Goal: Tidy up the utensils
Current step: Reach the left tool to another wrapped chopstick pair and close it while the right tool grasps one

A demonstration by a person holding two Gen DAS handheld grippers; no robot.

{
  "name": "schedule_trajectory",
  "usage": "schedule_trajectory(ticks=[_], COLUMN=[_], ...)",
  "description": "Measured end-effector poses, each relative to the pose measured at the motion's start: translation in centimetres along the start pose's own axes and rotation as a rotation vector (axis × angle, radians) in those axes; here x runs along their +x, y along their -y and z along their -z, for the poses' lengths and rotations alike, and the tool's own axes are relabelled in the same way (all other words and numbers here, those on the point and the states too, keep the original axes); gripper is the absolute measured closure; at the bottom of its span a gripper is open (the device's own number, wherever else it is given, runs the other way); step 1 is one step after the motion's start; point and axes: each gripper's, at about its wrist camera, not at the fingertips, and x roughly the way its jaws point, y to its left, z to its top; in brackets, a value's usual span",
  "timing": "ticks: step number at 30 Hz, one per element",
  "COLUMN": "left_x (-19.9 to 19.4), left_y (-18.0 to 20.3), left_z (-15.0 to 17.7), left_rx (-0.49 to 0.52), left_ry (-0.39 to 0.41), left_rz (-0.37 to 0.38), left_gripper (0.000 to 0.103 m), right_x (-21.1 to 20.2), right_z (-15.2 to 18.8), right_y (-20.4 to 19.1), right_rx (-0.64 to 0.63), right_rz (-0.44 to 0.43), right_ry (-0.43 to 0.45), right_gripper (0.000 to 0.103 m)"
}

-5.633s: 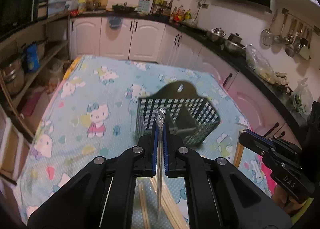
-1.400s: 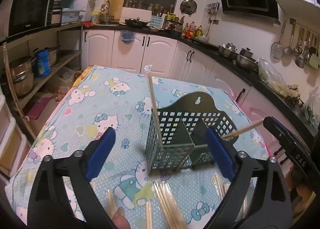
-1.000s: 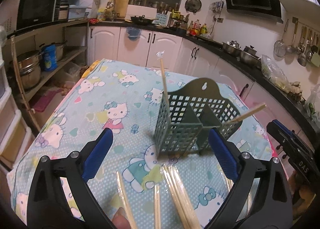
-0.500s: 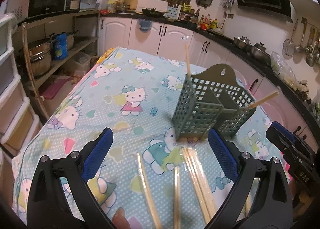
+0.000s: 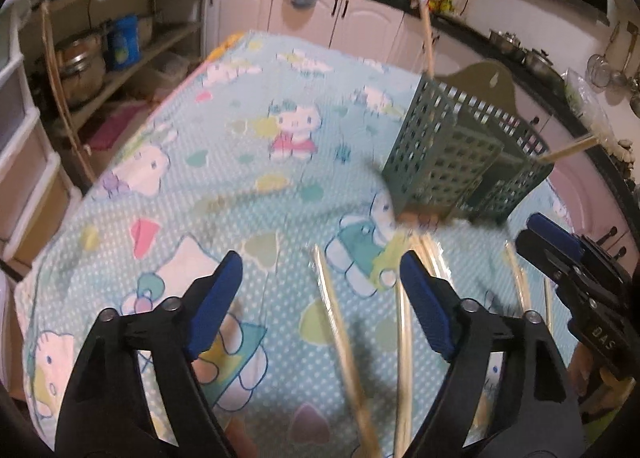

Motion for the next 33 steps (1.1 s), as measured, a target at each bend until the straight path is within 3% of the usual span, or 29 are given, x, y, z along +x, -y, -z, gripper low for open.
schedule_trajectory(ticks=[5,12,20,26,33], left_x=[1.1,2.3,3.4,4.0,4.9], left_y=[-0.5,-1.1,-1.2,-0.8,-0.4], left_z=[0.6,1.1,1.3,1.3,0.8], left_rx=[0.001,-0.012,-0.017,-0.007,0.001], left_ry=[-0.044,-0.094,-0.122,-0.138,-0.147], left_rz=[0.015,0.053,0.068,0.070,0.068], left_gripper=[0.046,0.070,0.072,0.072,0.075], right_x=[2.9,6.2,8.5,9.8,10.4], right_z=[0.3,0.1,-0.4,-0.5,-0.5], right_y=[-0.8,-0.8,-0.7,-1.1,-0.9], right_rx=[-0.042,-0.053,-0.049,-0.063,-0.075], right_rz=[-0.017,-0.041,-0.035,-0.028,-0.030], right_ry=[-0.092,-0.179,-0.218,-0.220,-0.216], right_gripper=[0.068,0.075,0.076,0.084,0.102])
